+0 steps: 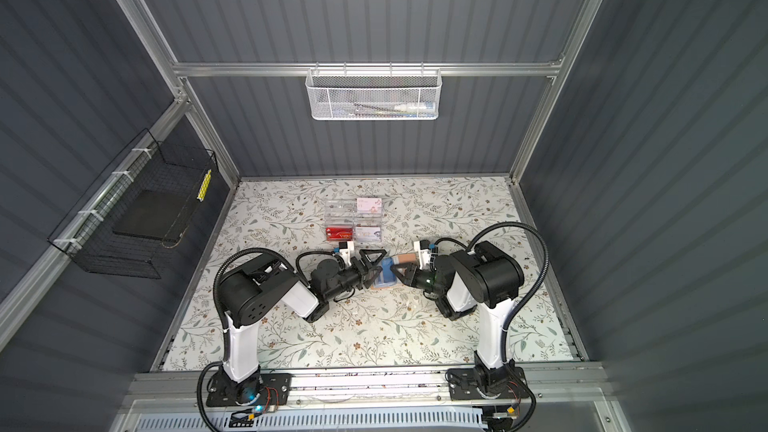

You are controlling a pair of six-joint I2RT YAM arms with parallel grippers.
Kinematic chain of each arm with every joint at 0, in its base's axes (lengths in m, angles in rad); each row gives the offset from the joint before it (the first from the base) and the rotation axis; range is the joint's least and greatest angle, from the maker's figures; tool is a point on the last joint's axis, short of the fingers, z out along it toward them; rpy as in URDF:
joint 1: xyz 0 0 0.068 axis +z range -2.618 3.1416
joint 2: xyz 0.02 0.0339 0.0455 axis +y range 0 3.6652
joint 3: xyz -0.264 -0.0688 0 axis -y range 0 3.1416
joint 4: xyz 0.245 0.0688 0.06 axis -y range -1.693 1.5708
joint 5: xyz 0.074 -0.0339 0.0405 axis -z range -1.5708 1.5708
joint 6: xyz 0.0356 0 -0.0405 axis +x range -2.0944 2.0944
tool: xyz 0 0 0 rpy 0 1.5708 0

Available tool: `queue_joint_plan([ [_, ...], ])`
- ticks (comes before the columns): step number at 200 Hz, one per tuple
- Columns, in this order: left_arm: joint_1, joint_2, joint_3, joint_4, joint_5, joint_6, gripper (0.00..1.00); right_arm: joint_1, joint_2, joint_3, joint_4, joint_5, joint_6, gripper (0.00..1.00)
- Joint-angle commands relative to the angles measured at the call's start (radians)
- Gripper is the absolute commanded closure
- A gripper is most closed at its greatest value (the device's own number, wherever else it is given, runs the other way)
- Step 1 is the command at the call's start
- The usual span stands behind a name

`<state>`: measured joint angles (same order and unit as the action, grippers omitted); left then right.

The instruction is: Take the credit cards out of the card holder

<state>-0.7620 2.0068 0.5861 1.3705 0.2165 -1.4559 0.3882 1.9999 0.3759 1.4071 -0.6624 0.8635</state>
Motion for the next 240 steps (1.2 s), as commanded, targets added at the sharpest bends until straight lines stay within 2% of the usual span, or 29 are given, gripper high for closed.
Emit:
queue_joint_plan([
  [1,0.009,0.033,-0.022,-0.235,0.007,0.043,0.0,0.042,0.042,-0.024,-0.114,-0.066,0.005,0.85],
  [90,0.017,0.015,-0.016,-0.241,0.039,0.053,0.0,0.044,0.045,-0.017,-0.113,-0.053,0.015,1.0],
  [240,0.028,-0.046,-0.013,-0.294,0.063,0.095,0.0,0.011,-0.053,-0.025,-0.223,-0.002,-0.017,1.0],
])
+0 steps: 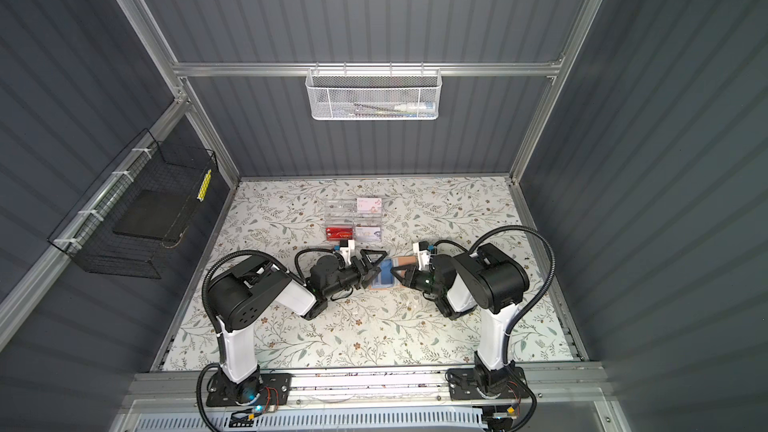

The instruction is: Take the credit cards out of the card holder

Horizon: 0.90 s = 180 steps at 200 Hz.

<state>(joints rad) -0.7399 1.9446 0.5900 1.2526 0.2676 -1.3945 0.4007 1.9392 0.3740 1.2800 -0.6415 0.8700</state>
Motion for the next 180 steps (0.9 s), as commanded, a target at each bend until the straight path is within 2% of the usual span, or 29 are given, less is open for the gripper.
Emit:
queue_joint_plan([
  [1,0.005,0.015,-0.017,-0.176,0.013,0.035,0.0,-0.003,0.007,-0.023,-0.096,-0.023,-0.023,1.0],
  [77,0.005,-0.077,0.041,-0.319,0.035,0.107,0.0,-0.01,0.008,-0.023,-0.085,-0.032,-0.021,1.0],
  [180,0.006,-0.143,0.043,-0.392,0.027,0.15,0.0,-0.034,-0.011,-0.04,-0.069,-0.052,-0.018,1.0],
])
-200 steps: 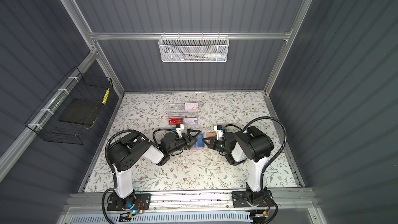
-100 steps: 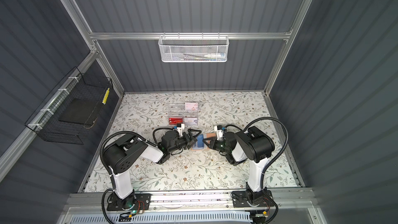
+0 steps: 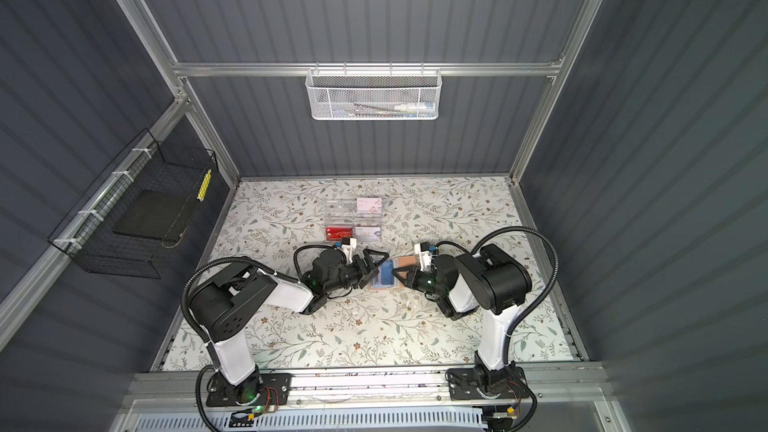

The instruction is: Take the credit cards out of the card holder

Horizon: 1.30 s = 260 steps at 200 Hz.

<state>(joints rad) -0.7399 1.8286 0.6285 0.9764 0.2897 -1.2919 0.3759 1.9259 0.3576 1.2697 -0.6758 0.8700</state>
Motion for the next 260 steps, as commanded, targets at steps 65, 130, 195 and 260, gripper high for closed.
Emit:
queue_joint_plan([
  [65,0.005,-0.042,0.017,-0.15,0.007,0.069,0.0,-0.013,-0.016,-0.014,-0.142,0.0,-0.045,1.0],
  [130,0.007,-0.03,0.011,-0.15,0.011,0.075,0.0,-0.013,0.021,0.018,-0.155,-0.005,-0.03,0.77],
  [195,0.017,-0.035,-0.013,-0.143,0.015,0.081,0.0,-0.013,0.072,0.044,-0.1,-0.028,0.006,0.72],
  [260,0.043,-0.031,-0.059,-0.101,0.03,0.073,0.0,-0.011,0.124,0.055,-0.016,-0.056,0.046,0.74],
])
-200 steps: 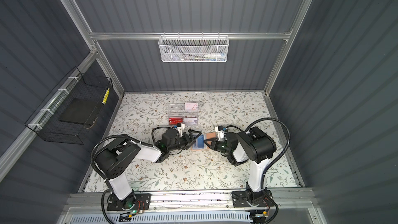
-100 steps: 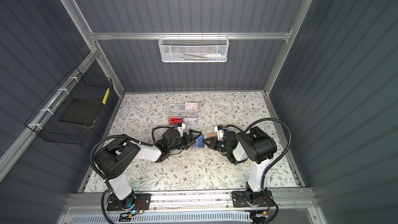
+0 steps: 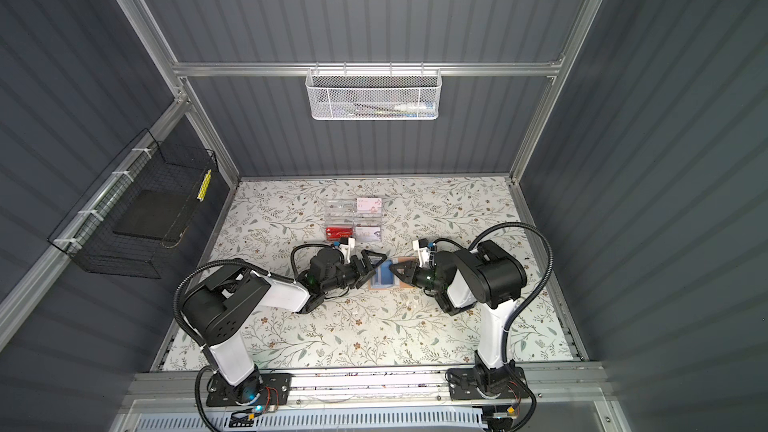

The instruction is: Take the credit cards out of the card holder

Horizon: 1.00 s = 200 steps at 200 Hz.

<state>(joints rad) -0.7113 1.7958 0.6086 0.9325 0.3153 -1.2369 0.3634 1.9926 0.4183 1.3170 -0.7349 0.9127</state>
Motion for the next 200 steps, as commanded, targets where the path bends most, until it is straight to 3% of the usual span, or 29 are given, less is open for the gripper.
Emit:
queue_joint_plan([
  [1,0.014,0.001,-0.039,-0.057,0.005,0.019,0.0,0.002,0.058,-0.006,-0.063,0.002,0.004,0.74],
  [85,0.015,0.025,-0.033,-0.041,0.007,0.015,0.0,0.014,0.061,-0.009,-0.055,-0.007,-0.002,0.76],
  [154,0.015,0.039,-0.033,-0.034,0.006,0.014,0.0,0.042,0.02,0.005,-0.181,0.023,-0.063,0.75],
  [200,0.014,0.048,-0.035,-0.026,0.007,0.009,0.0,0.046,0.03,-0.011,-0.115,0.0,-0.033,0.74],
])
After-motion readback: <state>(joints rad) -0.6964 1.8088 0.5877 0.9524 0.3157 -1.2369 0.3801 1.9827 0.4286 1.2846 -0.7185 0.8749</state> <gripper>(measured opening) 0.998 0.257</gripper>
